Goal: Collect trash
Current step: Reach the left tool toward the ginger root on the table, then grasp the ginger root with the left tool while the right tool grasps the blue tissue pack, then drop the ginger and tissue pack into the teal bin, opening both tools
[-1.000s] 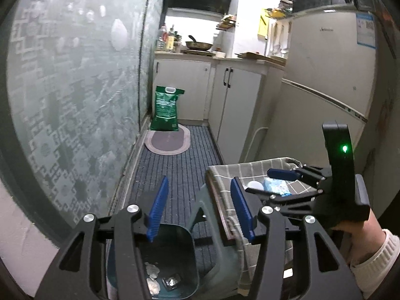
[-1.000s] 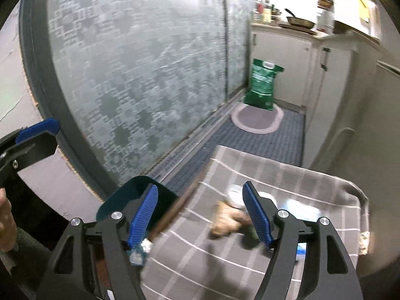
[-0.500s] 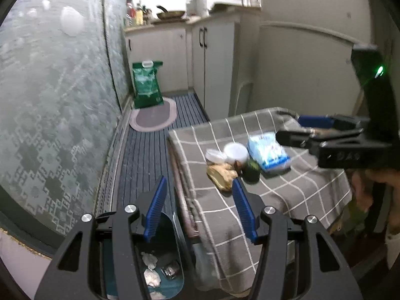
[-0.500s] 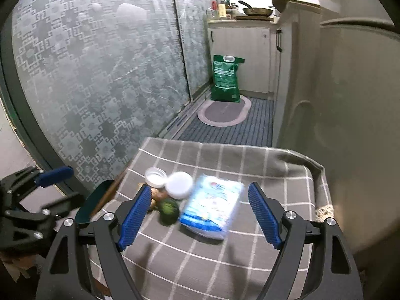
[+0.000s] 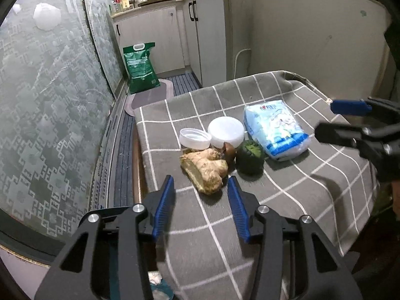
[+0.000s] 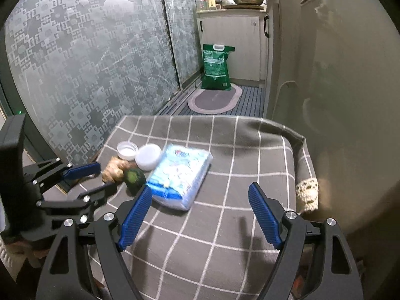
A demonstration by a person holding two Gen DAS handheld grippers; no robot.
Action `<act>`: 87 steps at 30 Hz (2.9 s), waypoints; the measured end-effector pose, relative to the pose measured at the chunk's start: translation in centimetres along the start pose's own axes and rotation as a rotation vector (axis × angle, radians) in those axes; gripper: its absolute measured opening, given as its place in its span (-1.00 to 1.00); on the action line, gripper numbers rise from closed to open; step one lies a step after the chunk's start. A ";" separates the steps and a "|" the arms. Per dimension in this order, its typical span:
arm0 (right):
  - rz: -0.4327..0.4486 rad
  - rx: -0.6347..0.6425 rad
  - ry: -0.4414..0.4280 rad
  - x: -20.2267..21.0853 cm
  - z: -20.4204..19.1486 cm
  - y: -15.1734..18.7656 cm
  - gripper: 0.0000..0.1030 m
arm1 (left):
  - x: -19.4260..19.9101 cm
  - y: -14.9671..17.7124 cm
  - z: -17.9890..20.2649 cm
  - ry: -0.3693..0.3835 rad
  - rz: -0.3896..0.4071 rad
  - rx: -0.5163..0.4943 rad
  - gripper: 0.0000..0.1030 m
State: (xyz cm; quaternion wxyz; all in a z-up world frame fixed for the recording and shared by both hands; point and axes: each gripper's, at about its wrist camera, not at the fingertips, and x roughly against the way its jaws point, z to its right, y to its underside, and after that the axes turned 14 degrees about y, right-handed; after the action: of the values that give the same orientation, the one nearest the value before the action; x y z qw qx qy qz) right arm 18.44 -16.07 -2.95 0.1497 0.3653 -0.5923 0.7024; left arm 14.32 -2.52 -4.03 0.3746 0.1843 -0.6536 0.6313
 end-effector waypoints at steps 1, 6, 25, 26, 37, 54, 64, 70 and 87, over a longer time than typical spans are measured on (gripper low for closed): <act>-0.004 0.003 0.001 -0.1 0.0 0.2 0.56 | -0.1 -0.2 -0.1 0.002 0.003 0.005 -0.03; -0.016 0.013 0.006 -0.6 -0.3 1.0 0.56 | -0.6 -0.7 0.1 -0.006 0.011 -0.001 -0.11; 0.011 0.107 0.107 -2.5 -5.4 1.0 0.55 | 1.3 -0.4 -0.7 0.070 0.052 0.036 -0.39; 0.011 0.098 0.114 -2.7 -5.3 0.9 0.55 | 1.6 -0.3 -0.8 0.075 0.059 0.040 -0.39; -0.004 -0.003 0.188 -3.8 -4.8 -0.1 0.63 | 4.2 0.6 -2.9 0.104 0.100 0.071 -0.39; -0.064 -0.058 0.204 -4.9 -4.5 -2.4 -0.04 | 7.7 2.8 -8.1 0.089 0.141 0.149 -0.39; 0.022 0.013 0.192 -1.9 -8.4 -4.5 -0.06 | 7.9 5.3 -12.5 0.057 0.112 0.224 -0.39; 0.080 0.092 0.136 -0.2 -12.7 -5.8 -0.06 | 7.6 7.2 -14.9 0.041 0.079 0.259 -0.39; 0.039 0.234 -0.075 -0.8 -23.9 -5.7 -0.06 | 4.7 14.1 -18.8 0.014 -0.095 0.290 -0.39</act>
State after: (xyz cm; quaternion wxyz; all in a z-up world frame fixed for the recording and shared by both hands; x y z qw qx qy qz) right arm 14.63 8.04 -0.12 0.0701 0.3946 -0.5186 0.7552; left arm 6.10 18.58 -11.79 0.3780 0.2626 -0.5433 0.7021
